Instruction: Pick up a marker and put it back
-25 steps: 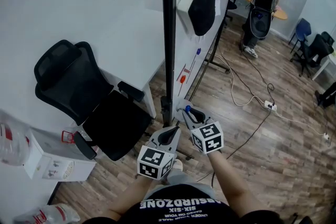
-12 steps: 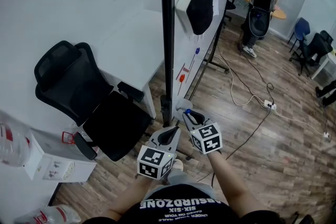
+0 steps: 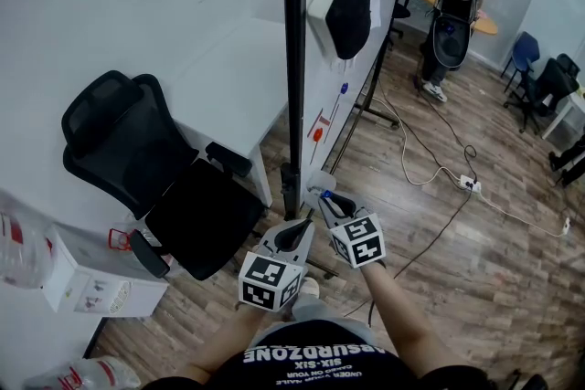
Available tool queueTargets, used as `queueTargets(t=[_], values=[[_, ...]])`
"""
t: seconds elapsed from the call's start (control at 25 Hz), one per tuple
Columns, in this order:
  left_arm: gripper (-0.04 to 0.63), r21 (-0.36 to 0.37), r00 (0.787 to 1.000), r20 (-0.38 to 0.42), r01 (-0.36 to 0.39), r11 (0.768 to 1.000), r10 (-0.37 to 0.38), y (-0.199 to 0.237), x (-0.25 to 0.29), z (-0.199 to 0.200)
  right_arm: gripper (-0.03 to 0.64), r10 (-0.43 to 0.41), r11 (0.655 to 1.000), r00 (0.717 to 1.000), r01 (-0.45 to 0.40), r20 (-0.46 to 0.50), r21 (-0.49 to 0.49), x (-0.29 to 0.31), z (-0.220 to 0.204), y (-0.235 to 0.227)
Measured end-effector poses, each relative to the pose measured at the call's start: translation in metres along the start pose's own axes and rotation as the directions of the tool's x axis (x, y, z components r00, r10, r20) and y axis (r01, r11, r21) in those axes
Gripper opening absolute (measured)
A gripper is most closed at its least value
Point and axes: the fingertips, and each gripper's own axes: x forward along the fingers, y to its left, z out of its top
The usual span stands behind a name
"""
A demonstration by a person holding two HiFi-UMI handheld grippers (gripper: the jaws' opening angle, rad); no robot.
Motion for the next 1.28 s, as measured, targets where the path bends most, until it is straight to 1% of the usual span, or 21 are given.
queueTargets(t=[0.76,1.04,1.28], values=[[0.008,0.008,1.000,0.008,0.003,1.000,-0.003,-0.004,-0.009,0.001,0.064,-0.024,1.000,1.000,0.024,0.001,0.014,-0.019,-0.004,0.003],[0.008,0.012,1.000,0.014,0.006,1.000,-0.006,-0.008,-0.016,0.002,0.064,-0.040,0.999,0.999,0.039,0.033,0.030,-0.037,0.000,0.010],[0.007,0.017,1.000,0.022,0.003,1.000,-0.004,-0.010,-0.024,0.004,0.064,-0.050,0.997,0.995,0.044,0.086,0.061,-0.057,0.010,0.023]])
